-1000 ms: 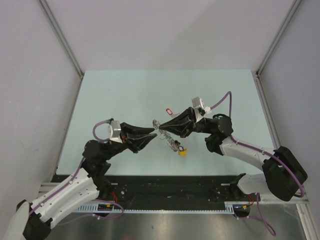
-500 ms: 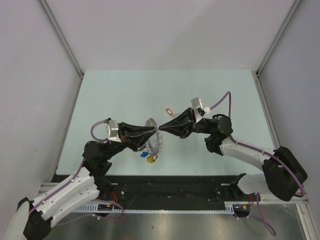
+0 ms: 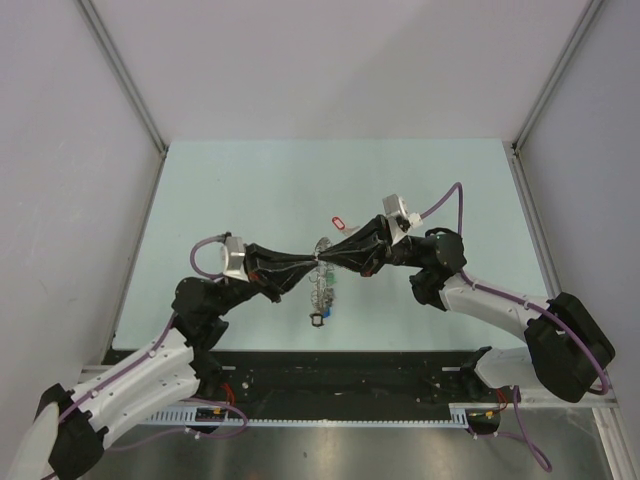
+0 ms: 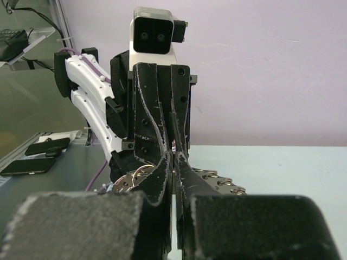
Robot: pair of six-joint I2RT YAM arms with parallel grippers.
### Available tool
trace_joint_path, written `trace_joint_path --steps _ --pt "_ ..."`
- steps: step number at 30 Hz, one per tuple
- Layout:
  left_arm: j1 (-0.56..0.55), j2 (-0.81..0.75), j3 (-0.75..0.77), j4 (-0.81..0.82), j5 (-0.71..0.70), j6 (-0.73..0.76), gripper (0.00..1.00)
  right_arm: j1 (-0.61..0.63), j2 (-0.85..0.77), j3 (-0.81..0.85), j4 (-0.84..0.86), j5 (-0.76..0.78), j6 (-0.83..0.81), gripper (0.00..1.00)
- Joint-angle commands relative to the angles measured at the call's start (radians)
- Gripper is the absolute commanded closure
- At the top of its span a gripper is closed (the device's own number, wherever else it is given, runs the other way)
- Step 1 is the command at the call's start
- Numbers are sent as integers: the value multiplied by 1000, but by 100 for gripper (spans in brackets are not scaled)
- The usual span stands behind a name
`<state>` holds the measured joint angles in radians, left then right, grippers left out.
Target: Put the keys on the keyring
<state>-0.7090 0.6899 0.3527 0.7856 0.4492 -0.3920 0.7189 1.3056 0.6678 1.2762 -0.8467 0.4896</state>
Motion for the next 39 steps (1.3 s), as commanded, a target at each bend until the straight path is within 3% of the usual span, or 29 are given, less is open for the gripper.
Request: trace_joint_path --steps 1,8,15,17,22,25,29,30,32,39 --pt "-4 13 22 84 25 -30 82 10 -17 12 147 12 6 100" --pt "-4 22 23 113 37 -39 81 10 -12 10 146 9 6 100" --pt "-4 39 28 113 37 -39 92 13 -12 10 143 3 7 100" --pt "-4 39 29 113 28 -41 99 14 -12 10 140 1 7 100" --pt "-4 27 49 66 17 -18 99 11 -16 15 88 -20 0 100" --pt "-4 -10 98 -96 0 50 100 -6 -48 16 -32 -17 -43 91" --pt "-4 -10 205 -406 -12 166 100 -29 -147 22 -307 21 -167 66" --pt "-4 -4 250 -512 -10 188 99 -30 -166 44 -380 49 -205 64" --pt "-4 11 279 -575 -3 234 100 -30 -198 81 -620 78 -359 61" --pt "-4 95 434 -844 68 363 100 -64 -189 249 -1035 -3 -609 62"
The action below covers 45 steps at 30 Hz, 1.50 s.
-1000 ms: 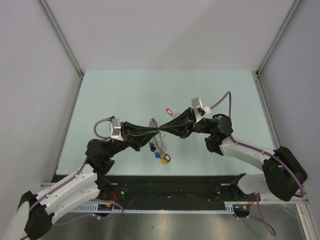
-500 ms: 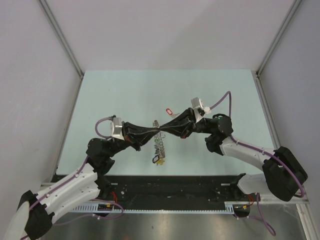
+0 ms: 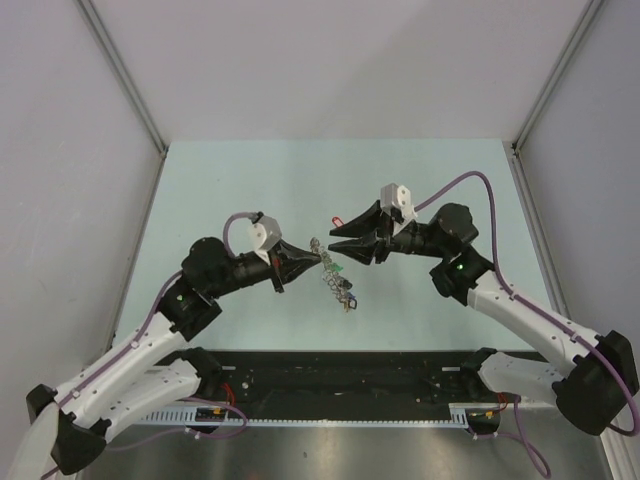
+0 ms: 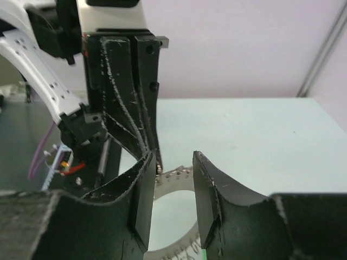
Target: Put the keys on the keyring
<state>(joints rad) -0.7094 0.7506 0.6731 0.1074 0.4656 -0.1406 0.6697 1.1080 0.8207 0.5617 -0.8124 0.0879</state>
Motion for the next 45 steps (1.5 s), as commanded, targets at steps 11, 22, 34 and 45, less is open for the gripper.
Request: trace_joint_path --steps 11,22,34,45 --pt "-4 61 166 -258 90 168 100 7 95 202 -525 -157 -330 68" --pt "-4 61 168 -259 85 165 100 44 135 227 -559 -168 -364 70" --pt "-4 53 168 -252 91 159 99 56 141 228 -597 -140 -376 95" --pt "-1 -45 66 -120 79 98 52 59 101 212 -505 -154 -353 100"
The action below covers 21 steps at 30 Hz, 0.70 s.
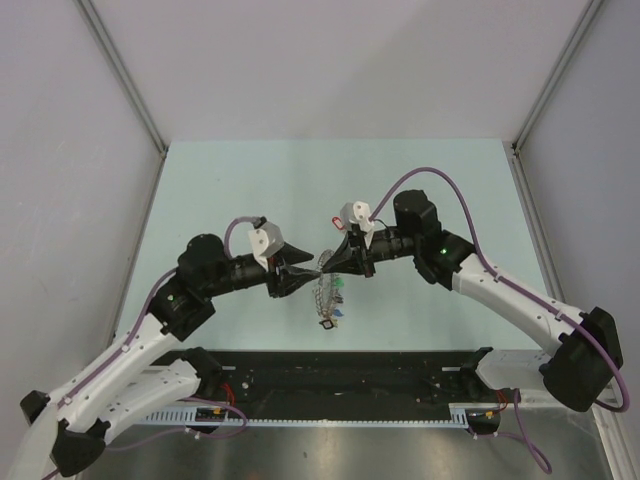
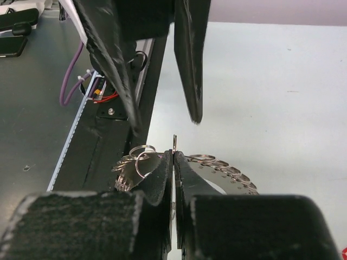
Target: Put the keys on the keyring
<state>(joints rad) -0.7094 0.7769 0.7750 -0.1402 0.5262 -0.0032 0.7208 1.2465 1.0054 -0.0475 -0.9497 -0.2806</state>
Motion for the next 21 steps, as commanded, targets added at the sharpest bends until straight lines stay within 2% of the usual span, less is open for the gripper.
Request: trace_joint_path --steps 1,5,8,11,21 --pt "-1 -85 -49 173 12 -49 50 6 -45 15 129 -17 32 100" --pt "2 -149 -121 243 -32 -70 49 -3 -82 -51 271 0 114 100" --pt "2 -186 -146 267 -80 -67 50 -21 -120 -128 479 -6 213 100" --pt "5 -195 -155 278 -101 -63 52 -32 -134 -166 573 -32 273 100" --pt "5 -125 -143 275 35 -46 54 -41 -142 -244 807 -61 411 100"
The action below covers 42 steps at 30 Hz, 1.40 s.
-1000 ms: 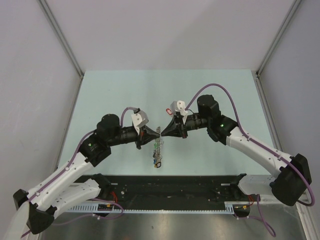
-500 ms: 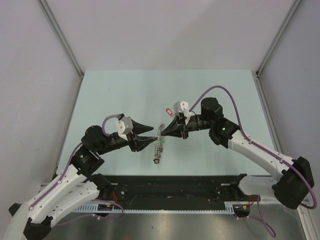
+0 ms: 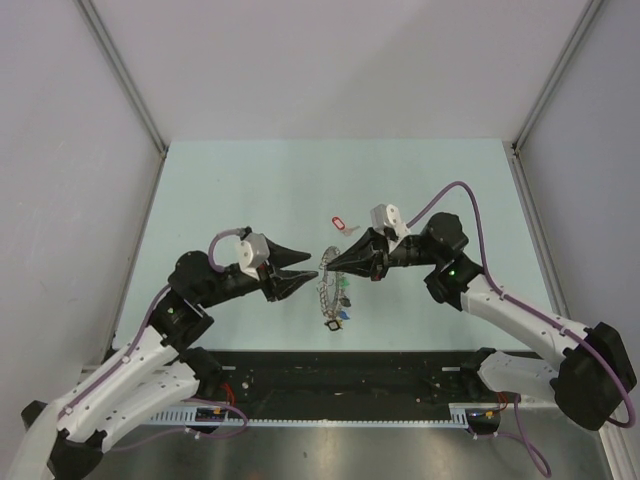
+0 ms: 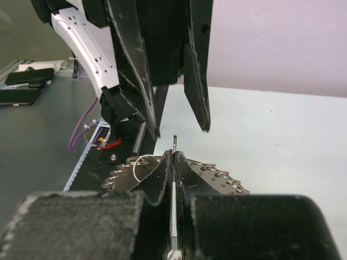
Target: Put the keys on the keyring
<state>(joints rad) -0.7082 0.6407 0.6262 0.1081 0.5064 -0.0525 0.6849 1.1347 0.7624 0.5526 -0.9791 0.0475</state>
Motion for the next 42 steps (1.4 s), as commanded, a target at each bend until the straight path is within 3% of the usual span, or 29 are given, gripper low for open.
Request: trace_joint_path --steps 1,16,42 --pt "4 16 12 22 63 12 55 -8 -29 -5 222 -38 90 100" --pt "4 45 36 33 153 23 71 -2 -4 -8 251 -76 97 100" --pt "4 66 44 93 179 -23 71 19 13 14 168 -52 29 100"
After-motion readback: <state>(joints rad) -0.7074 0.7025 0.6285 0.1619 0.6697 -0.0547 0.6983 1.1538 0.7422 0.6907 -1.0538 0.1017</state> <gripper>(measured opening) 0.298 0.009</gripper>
